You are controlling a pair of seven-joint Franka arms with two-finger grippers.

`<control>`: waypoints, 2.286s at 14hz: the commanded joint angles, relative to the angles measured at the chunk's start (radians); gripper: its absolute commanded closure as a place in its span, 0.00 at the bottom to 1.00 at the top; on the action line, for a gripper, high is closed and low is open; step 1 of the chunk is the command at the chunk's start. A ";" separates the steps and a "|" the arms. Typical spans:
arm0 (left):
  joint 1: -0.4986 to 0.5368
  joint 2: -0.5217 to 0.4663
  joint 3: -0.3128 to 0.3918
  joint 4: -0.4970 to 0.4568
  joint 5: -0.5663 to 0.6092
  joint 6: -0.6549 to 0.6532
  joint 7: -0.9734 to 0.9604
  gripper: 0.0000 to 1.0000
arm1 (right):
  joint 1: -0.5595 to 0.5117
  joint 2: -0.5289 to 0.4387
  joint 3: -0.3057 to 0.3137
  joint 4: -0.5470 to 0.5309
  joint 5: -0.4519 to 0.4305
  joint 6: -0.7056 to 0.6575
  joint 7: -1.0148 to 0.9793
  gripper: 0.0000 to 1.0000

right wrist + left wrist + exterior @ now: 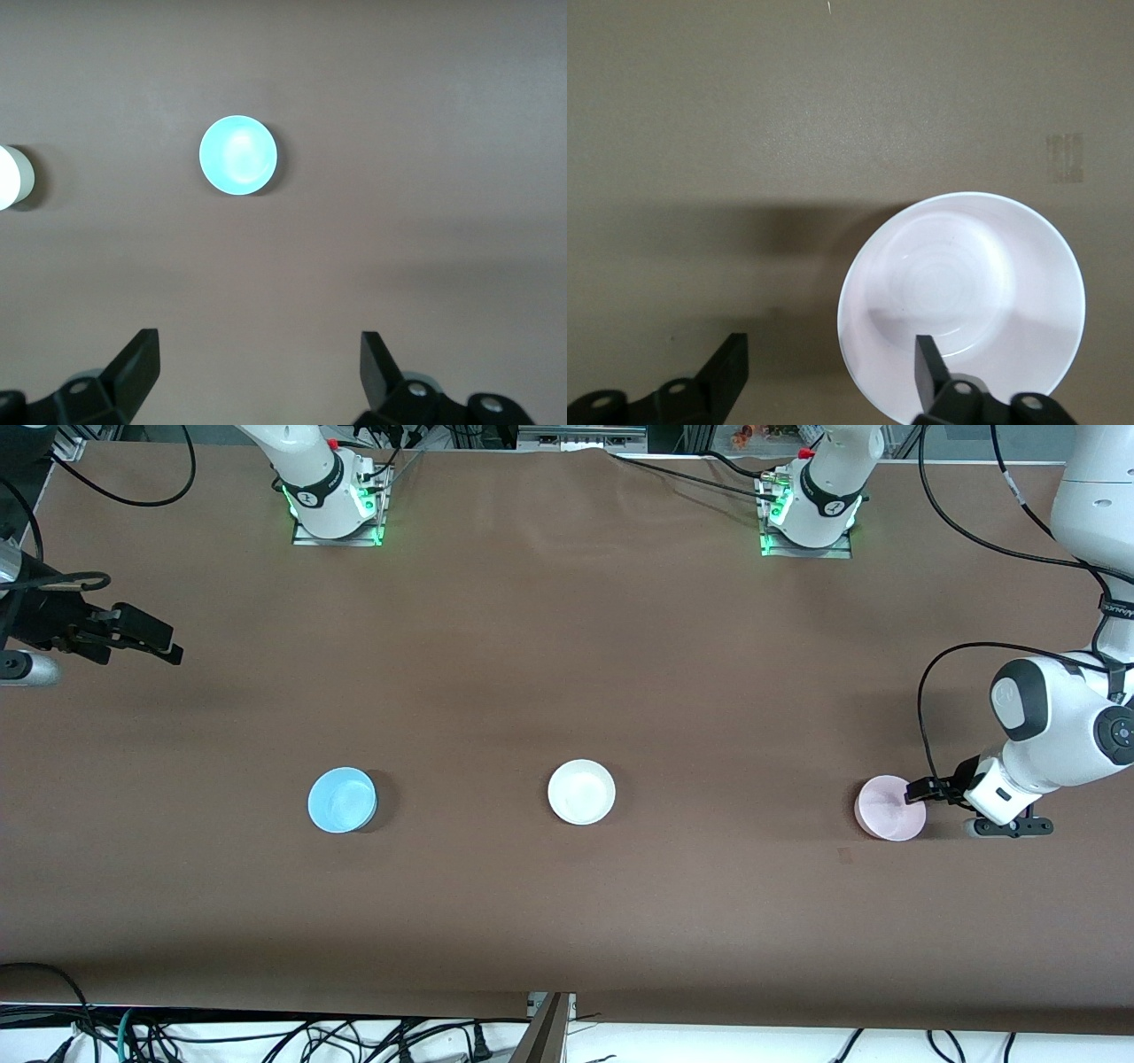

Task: Stack pink and blue bowls on white bowl
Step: 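Lower the left gripper onto the pink rim while the right gripper reaches out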

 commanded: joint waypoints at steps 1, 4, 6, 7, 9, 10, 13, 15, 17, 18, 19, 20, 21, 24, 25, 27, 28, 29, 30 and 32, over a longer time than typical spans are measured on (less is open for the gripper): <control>0.010 -0.018 -0.006 -0.032 0.014 0.028 0.013 0.21 | -0.008 0.035 0.004 0.017 0.007 0.024 -0.013 0.00; 0.009 -0.018 -0.005 -0.061 0.014 0.068 0.004 0.27 | 0.001 0.039 0.007 0.016 -0.013 0.040 -0.008 0.00; 0.009 -0.015 -0.003 -0.078 0.014 0.096 0.004 0.30 | 0.002 0.042 0.008 0.016 -0.027 0.043 -0.011 0.00; 0.009 -0.015 -0.003 -0.084 0.014 0.099 0.004 0.31 | 0.004 0.042 0.010 0.016 -0.048 0.046 -0.011 0.00; 0.009 -0.017 -0.003 -0.084 0.014 0.099 0.004 0.35 | 0.019 0.041 0.011 0.013 -0.061 0.049 -0.011 0.00; 0.009 -0.017 -0.003 -0.084 0.014 0.099 0.004 0.36 | 0.021 0.041 0.011 0.008 -0.061 0.049 -0.011 0.00; 0.009 -0.026 -0.002 -0.084 0.014 0.096 0.006 0.38 | 0.021 0.033 0.011 -0.012 -0.061 0.049 -0.012 0.00; 0.009 -0.029 -0.002 -0.084 0.014 0.093 0.004 0.38 | 0.021 0.026 0.013 -0.030 -0.058 0.052 -0.011 0.00; 0.009 -0.040 -0.002 -0.084 0.014 0.088 0.004 0.41 | 0.021 -0.002 0.015 -0.070 -0.055 0.057 -0.011 0.00; 0.009 -0.043 -0.002 -0.084 0.014 0.087 0.004 0.42 | 0.024 -0.039 0.018 -0.123 -0.055 0.096 -0.011 0.00; 0.009 -0.043 -0.002 -0.084 0.014 0.087 0.004 0.42 | 0.021 -0.077 0.019 -0.185 -0.055 0.138 -0.011 0.00; 0.009 -0.043 -0.003 -0.085 0.014 0.087 0.004 0.45 | 0.021 -0.108 0.025 -0.234 -0.055 0.170 -0.011 0.00; 0.009 -0.043 -0.002 -0.090 0.014 0.087 0.004 0.46 | 0.024 -0.123 0.027 -0.257 -0.055 0.181 -0.011 0.00; 0.009 -0.043 -0.002 -0.090 0.014 0.088 0.004 0.50 | 0.024 -0.166 0.042 -0.323 -0.055 0.192 -0.008 0.00; 0.009 -0.043 -0.002 -0.090 0.014 0.088 0.004 0.52 | 0.021 -0.183 0.047 -0.357 -0.055 0.212 -0.011 0.00; 0.009 -0.043 -0.002 -0.091 0.014 0.088 0.004 0.55 | 0.021 -0.140 0.045 -0.328 -0.059 0.221 -0.011 0.00; 0.009 -0.043 -0.002 -0.091 0.014 0.088 0.004 0.56 | 0.016 -0.117 0.045 -0.293 -0.050 0.221 -0.011 0.00; 0.009 -0.043 -0.002 -0.091 0.014 0.088 0.004 0.58 | 0.015 -0.075 0.042 -0.262 -0.046 0.222 -0.008 0.00; 0.009 -0.041 -0.002 -0.091 0.014 0.088 0.004 0.61 | 0.015 -0.047 0.042 -0.233 -0.044 0.222 -0.008 0.00; 0.009 -0.037 -0.003 -0.091 0.014 0.090 0.004 0.66 | 0.019 0.022 0.042 -0.207 -0.053 0.222 -0.013 0.00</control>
